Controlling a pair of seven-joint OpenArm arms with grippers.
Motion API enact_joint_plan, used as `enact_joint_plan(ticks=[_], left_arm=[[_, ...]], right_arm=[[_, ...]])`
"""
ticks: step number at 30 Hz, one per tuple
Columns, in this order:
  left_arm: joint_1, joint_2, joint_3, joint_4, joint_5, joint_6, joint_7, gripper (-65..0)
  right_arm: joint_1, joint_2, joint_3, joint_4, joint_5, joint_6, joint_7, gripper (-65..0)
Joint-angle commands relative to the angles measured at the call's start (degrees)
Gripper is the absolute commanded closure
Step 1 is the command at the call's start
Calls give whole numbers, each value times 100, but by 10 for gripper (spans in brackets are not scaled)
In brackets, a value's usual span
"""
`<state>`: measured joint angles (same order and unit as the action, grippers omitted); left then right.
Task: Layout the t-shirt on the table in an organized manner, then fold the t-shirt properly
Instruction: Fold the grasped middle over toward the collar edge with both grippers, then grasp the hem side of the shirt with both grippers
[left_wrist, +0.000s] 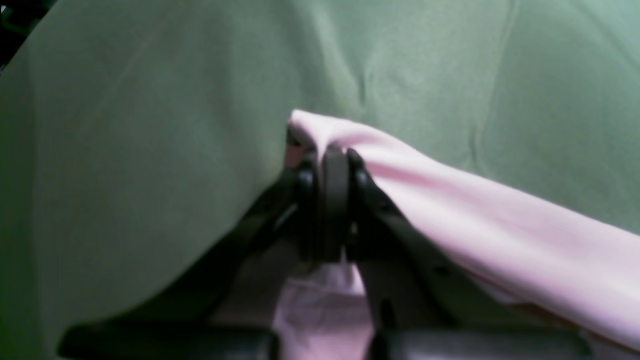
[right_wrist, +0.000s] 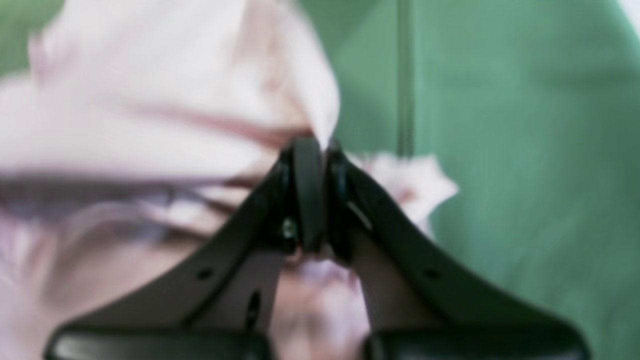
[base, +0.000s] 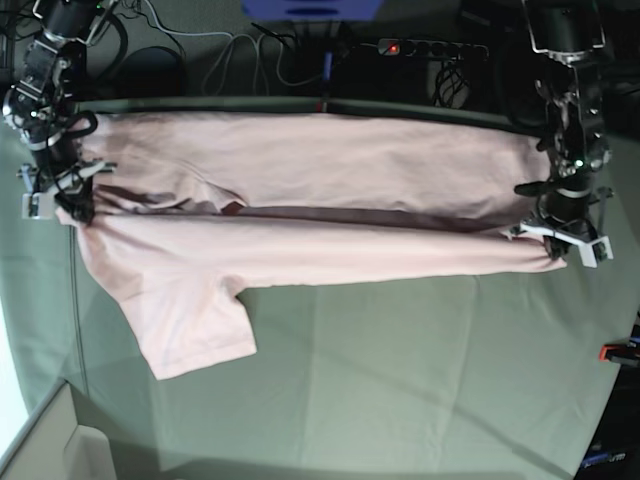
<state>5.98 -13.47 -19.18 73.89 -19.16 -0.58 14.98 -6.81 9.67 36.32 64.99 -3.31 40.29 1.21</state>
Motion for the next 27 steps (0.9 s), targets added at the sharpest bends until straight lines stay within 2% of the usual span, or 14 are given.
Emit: enact_joint_plan(ticks=[1, 7, 9, 11, 14, 18, 21, 23, 27], left_arm=[[-13, -37, -21, 97, 4, 27, -131, 0], [4, 95, -21, 88, 4, 27, -122, -6], [66, 130, -21, 97, 4, 27, -122, -50], [75, 156, -21, 141, 4, 27, -122, -129], [171, 244, -64, 176, 4, 27, -131, -282], [391, 271, -82, 721, 4, 27, -131, -426], [426, 244, -82, 1020, 4, 54, -131, -464], [365, 227, -170, 1038, 4, 54, -131, -463], [-233, 218, -618, 607, 48, 36, -131, -463]], right_arm=[[0, 145, 12, 107, 107, -29, 156, -85], [-176, 127, 364, 521, 151, -29, 191, -258], [-150, 48, 522, 767, 151, -29, 147, -285], [-115, -5, 593, 987, 151, -29, 147, -295], [87, -31, 601, 1127, 151, -29, 138, -298], [404, -31, 540, 1110, 116, -29, 15, -298], [738, -31, 276, 1118, 116, -29, -486, -298], [887, -13, 118, 1118, 107, -29, -750, -298], [1046, -22, -199, 1118, 107, -29, -917, -298]])
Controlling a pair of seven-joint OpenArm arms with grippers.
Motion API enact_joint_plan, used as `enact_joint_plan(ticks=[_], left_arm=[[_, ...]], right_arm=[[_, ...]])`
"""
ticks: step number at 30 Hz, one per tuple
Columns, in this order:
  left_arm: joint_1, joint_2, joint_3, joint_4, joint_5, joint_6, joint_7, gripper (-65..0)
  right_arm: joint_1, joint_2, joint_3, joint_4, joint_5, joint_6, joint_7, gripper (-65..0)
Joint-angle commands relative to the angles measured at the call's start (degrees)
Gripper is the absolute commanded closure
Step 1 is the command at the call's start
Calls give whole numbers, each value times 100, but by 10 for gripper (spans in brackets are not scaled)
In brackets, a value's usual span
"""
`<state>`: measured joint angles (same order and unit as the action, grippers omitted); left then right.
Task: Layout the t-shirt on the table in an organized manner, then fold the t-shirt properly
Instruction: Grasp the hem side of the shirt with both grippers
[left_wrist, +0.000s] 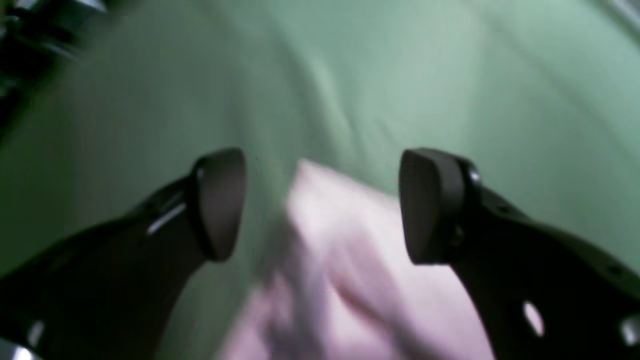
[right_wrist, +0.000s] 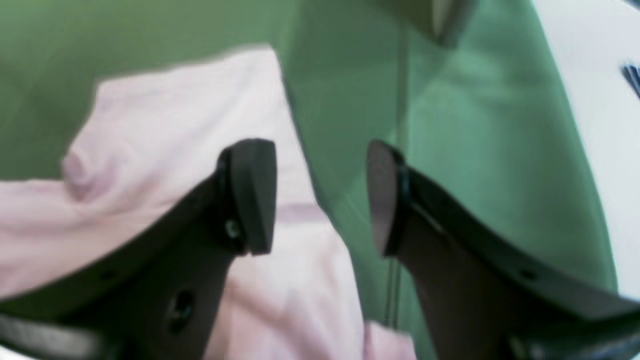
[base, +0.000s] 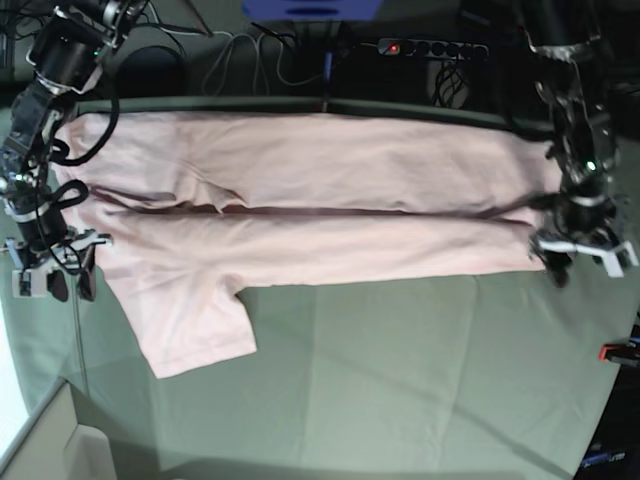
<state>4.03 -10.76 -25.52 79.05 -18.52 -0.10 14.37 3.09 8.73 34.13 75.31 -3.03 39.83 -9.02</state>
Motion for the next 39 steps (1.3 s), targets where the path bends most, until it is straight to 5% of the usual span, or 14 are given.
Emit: enact_joint_plan(ticks=[1, 8, 19, 21, 29, 34, 39], left_arm=[[-249, -71, -28, -199, -16, -12, -70, -463], [-1348, -361, 262, -2133, -16, -21, -70, -463], [-1445, -326, 912, -2977, -51, -21, -105, -458], [-1419, -326, 912, -2986, -51, -21, -105, -409], [-1427, -335, 895, -2880, -60, -21, -114, -19], [-1445, -343, 895, -2854, -60, -21, -96, -2], [-1383, -335, 895, -2309, -60, -21, -79, 0]], right_arm=[[56, 72, -68, 87, 79, 17, 106, -298], [38, 54, -288, 60, 79, 17, 106, -298], [56, 81, -288, 60, 70, 17, 106, -298], [56, 81, -288, 60, 70, 17, 106, -298], [328, 72, -332, 60, 70, 17, 106, -298], [856, 107, -376, -555, 61, 17, 106, -298], [1761, 529, -701, -2058, -343, 17, 106, -298]])
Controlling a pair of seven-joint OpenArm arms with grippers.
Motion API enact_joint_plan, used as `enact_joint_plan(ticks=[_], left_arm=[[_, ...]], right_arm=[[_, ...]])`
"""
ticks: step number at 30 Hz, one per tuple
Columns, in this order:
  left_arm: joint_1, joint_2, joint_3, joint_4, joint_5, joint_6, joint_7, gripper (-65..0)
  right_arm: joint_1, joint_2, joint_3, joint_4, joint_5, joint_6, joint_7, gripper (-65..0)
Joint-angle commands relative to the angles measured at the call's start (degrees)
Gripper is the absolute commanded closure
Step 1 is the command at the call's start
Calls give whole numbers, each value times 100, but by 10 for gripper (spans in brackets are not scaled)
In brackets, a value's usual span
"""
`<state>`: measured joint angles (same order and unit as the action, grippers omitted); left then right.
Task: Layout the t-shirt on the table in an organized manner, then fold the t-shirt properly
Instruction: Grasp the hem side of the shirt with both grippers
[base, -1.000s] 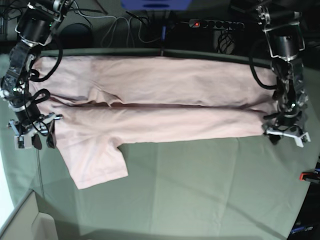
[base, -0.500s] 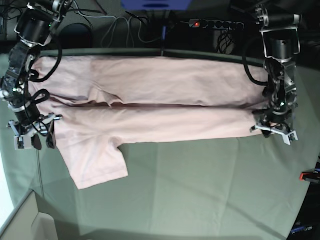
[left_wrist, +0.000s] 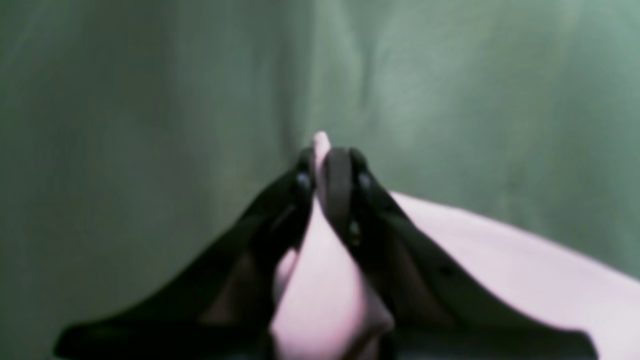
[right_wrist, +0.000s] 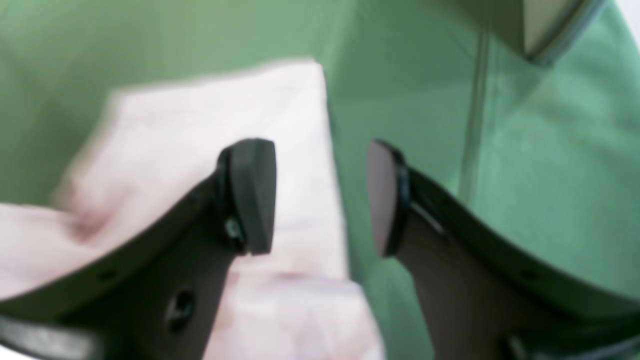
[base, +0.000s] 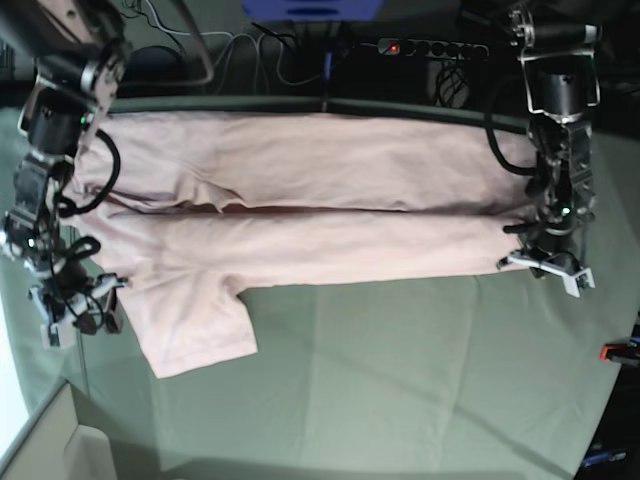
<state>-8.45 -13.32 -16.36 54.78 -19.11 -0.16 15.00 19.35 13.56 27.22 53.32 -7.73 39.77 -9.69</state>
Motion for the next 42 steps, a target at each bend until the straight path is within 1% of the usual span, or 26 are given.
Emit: enact_joint_plan(ticks=[1, 5, 7, 9, 11, 15, 27, 28, 30, 31, 33, 34, 37, 42], left_arm=[[-118, -70, -21, 179, -1, -14, -133, 0], [-100, -70, -4, 346, 17, -14, -133, 0], [-100, -61, -4, 355, 8, -14, -133, 0], [-100, -61, -4, 355, 8, -14, -133, 0], [-100, -61, -4, 355, 8, -14, -133, 0], [-100, -61, -4, 355, 8, -14, -133, 0], [-118, -70, -12, 355, 8, -14, -133, 0], [-127, -79, -12, 355, 8, -14, -133, 0], [-127, -88, -21, 355, 8, -14, -133, 0], [-135, -88, -21, 355, 8, -14, -133, 0], [-153, -96, -21, 355, 8, -14, -133, 0], [-153, -96, -21, 363, 8, -14, -133, 0], [-171, -96, -21, 451, 8, -14, -133, 0], [-162, -88, -21, 926, 8, -14, -133, 0]], right_arm=[[390, 99, -45, -255, -14, 23, 200, -298], [1181, 310, -28, -1591, -260, 23, 235, -298], [1401, 389, -54, -2066, -278, 10, 235, -298], [1454, 415, -63, -2321, -278, -245, 244, -298], [1418, 415, -63, -2365, -278, -403, 270, -298], [1120, 389, -72, -2356, -322, -412, 411, -298], [601, 380, -63, -2356, -392, -412, 402, -291], [592, 371, -63, -2356, -392, -412, 402, -279], [539, 371, -63, -2356, -392, -386, 402, -214], [539, 371, -63, -2356, -383, -386, 411, -157], [539, 310, -63, -2347, -383, -386, 411, -12], [539, 292, -63, -2347, -383, -386, 411, 0], [574, 292, -28, -2268, -357, -377, 437, 0], [531, 257, -19, -1372, -243, -377, 385, 0]])
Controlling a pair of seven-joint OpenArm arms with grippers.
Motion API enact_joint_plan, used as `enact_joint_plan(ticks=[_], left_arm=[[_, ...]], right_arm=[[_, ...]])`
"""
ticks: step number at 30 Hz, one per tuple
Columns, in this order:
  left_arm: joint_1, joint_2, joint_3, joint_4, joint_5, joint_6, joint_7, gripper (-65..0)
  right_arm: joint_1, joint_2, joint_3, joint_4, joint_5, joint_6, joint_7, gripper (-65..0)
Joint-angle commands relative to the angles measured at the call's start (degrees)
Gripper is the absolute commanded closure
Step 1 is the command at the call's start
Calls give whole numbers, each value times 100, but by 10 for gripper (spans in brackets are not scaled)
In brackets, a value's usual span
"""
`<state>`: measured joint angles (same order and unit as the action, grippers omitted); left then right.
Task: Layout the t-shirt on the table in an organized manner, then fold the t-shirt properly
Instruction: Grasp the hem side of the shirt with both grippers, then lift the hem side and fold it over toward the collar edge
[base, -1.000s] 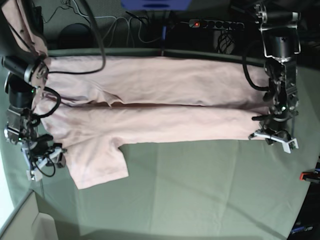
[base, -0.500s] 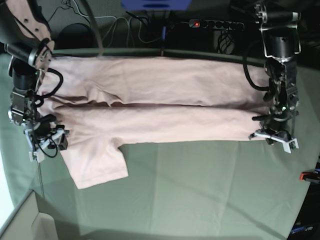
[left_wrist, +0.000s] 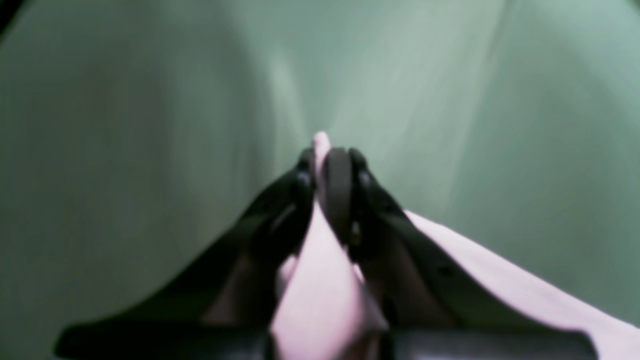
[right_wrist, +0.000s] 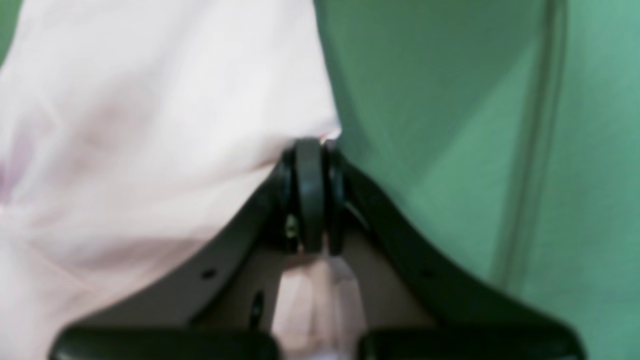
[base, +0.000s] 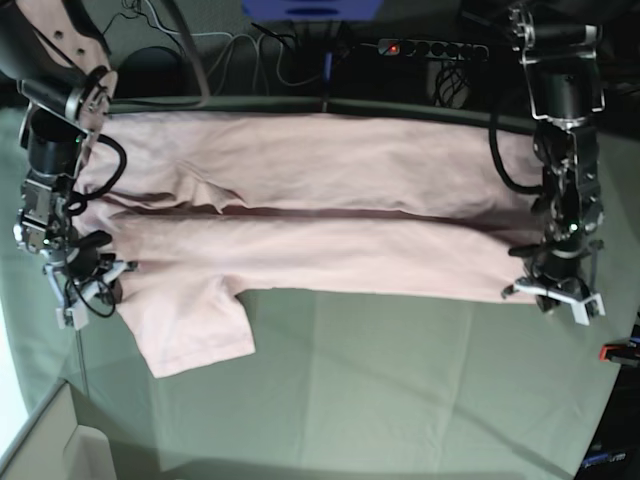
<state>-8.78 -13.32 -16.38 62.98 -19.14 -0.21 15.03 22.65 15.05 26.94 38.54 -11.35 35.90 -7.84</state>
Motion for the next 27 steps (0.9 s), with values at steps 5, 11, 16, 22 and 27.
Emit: enact_joint_plan(ticks=[5, 11, 16, 22, 27], left_arm=[[-129, -88, -19, 537, 10, 16, -136, 0], [-129, -96, -19, 1029, 1, 34, -127, 0], [-59, -79, -19, 1407, 1, 34, -127, 0], [319, -70, -28, 1451, 1, 8, -127, 0], [741, -88, -37, 1451, 1, -1, -171, 0]], right_arm=[[139, 135, 9, 941, 481, 309, -65, 0], [51, 135, 9, 1935, 920, 410, -636, 0], [-318, 100, 9, 2691, 1026, 410, -935, 0], [-1153, -147, 9, 3350, 1026, 410, -891, 0], [-1716, -366, 194, 3737, 1026, 410, -882, 0]])
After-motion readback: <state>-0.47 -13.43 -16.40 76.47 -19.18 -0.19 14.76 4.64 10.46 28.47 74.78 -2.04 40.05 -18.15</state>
